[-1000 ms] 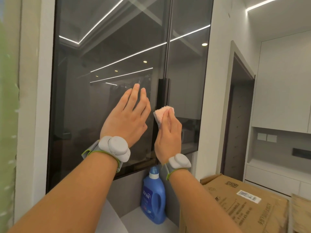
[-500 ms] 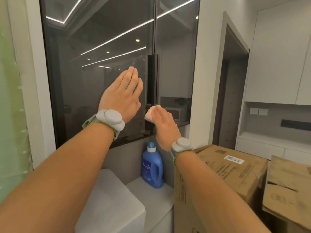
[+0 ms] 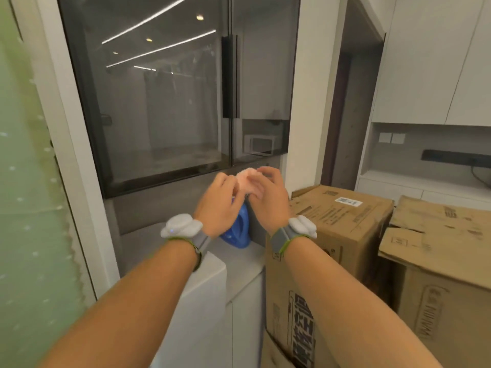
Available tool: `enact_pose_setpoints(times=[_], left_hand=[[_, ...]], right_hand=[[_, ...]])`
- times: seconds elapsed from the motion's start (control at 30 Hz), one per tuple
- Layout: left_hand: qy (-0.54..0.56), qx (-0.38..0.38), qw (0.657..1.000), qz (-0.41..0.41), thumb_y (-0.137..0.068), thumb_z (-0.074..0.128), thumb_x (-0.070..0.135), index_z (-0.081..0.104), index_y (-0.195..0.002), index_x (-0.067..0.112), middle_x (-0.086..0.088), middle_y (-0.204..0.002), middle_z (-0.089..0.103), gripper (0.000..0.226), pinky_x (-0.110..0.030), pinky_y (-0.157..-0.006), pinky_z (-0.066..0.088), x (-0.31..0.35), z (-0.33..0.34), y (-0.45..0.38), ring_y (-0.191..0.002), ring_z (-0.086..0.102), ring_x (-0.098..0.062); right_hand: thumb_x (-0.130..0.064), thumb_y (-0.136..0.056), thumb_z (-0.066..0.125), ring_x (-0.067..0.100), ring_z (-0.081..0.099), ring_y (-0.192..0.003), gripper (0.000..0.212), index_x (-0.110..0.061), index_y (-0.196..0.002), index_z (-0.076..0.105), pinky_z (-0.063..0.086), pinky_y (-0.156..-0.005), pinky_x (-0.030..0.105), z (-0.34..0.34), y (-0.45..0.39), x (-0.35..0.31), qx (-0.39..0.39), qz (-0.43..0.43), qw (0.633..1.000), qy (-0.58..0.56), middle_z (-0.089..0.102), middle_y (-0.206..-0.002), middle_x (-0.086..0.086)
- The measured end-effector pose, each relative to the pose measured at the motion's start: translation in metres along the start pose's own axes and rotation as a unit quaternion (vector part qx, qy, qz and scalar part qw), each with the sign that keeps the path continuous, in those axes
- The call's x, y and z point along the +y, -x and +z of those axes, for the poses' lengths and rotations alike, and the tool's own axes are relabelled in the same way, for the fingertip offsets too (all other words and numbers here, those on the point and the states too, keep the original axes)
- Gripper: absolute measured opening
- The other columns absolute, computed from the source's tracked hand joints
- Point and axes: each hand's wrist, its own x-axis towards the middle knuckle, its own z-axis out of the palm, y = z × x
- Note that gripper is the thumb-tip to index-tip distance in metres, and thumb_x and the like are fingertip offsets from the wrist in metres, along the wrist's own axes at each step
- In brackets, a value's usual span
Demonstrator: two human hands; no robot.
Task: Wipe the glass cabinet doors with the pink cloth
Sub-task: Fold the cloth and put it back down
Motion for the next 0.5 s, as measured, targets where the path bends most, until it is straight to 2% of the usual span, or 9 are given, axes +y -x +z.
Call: enact_pose_setpoints(times=[0.03, 0.1, 0.17, 0.23, 0.3, 0.37, 0.5], left_hand=[[0.054, 0.014, 0.996, -0.063, -0.104, 0.056, 0.027, 0.056, -0.095, 0.006, -0.012, -0.105, 0.050, 0.023, -0.033, -0.080, 0.038, 0.001, 0.009, 0.011, -0.090, 0.054, -0.028], [0.171, 0.025, 0.968, -0.182, -0.103, 0.059, 0.036, 0.051, -0.095, 0.013, -0.015, -0.106, 0.054, 0.025, -0.041, -0.089, 0.047, 0.003, 0.026, 0.027, -0.096, 0.058, -0.033], [0.301, -0.001, 0.919, -0.256, -0.100, 0.061, 0.046, 0.046, -0.094, 0.018, -0.022, -0.108, 0.061, 0.031, -0.053, -0.095, 0.053, 0.003, 0.037, 0.042, -0.101, 0.064, -0.039], [0.393, -0.023, 0.871, -0.294, -0.101, 0.060, 0.044, 0.045, -0.096, 0.018, -0.022, -0.110, 0.063, 0.031, -0.056, -0.100, 0.055, 0.007, 0.044, 0.056, -0.097, 0.066, -0.034], [0.436, -0.034, 0.844, -0.312, -0.104, 0.060, 0.035, 0.046, -0.094, 0.017, -0.018, -0.103, 0.061, 0.025, -0.052, -0.095, 0.055, 0.007, 0.050, 0.067, -0.093, 0.060, -0.027], [0.470, -0.037, 0.819, -0.328, -0.105, 0.060, 0.032, 0.047, -0.091, 0.016, -0.012, -0.097, 0.062, 0.024, -0.046, -0.087, 0.055, 0.009, 0.054, 0.073, -0.089, 0.061, -0.024], [0.524, -0.037, 0.766, -0.370, -0.102, 0.065, 0.026, 0.045, -0.090, 0.015, -0.012, -0.101, 0.063, 0.026, -0.033, -0.074, 0.058, 0.006, 0.067, 0.086, -0.090, 0.066, -0.023]], right_hand=[[0.000, -0.084, 0.069, 0.009, 0.053, -0.110, 0.036, -0.010, -0.118, 0.070, 0.040, -0.092, 0.007, 0.000, 0.009, -0.001, 0.001, 0.013, 1.000, -0.008, 0.050, -0.137, 0.007], [0.002, -0.082, 0.071, 0.013, 0.054, -0.112, 0.036, -0.009, -0.116, 0.071, 0.034, -0.091, -0.003, -0.001, 0.023, -0.001, 0.008, 0.038, 0.999, -0.023, 0.051, -0.134, 0.007], [0.002, -0.080, 0.073, 0.016, 0.055, -0.115, 0.038, -0.010, -0.116, 0.071, 0.034, -0.092, -0.004, -0.001, 0.037, -0.001, 0.000, 0.070, 0.996, -0.049, 0.049, -0.133, 0.004], [-0.002, -0.081, 0.077, 0.013, 0.053, -0.117, 0.039, -0.011, -0.118, 0.071, 0.035, -0.090, -0.003, -0.003, 0.049, -0.002, -0.020, 0.097, 0.993, -0.067, 0.047, -0.132, 0.001], [-0.012, -0.083, 0.078, 0.008, 0.051, -0.115, 0.036, -0.012, -0.119, 0.072, 0.037, -0.092, 0.003, -0.002, 0.066, -0.002, -0.043, 0.119, 0.990, -0.055, 0.047, -0.132, -0.001], [-0.017, -0.088, 0.075, 0.009, 0.052, -0.118, 0.030, -0.012, -0.118, 0.073, 0.043, -0.101, 0.019, -0.001, 0.079, 0.000, -0.056, 0.127, 0.988, -0.070, 0.049, -0.132, 0.001], [-0.014, -0.094, 0.067, 0.015, 0.050, -0.129, 0.022, -0.019, -0.113, 0.076, 0.042, -0.115, 0.037, 0.001, 0.103, 0.005, -0.031, 0.222, 0.963, -0.146, 0.048, -0.132, 0.002]])
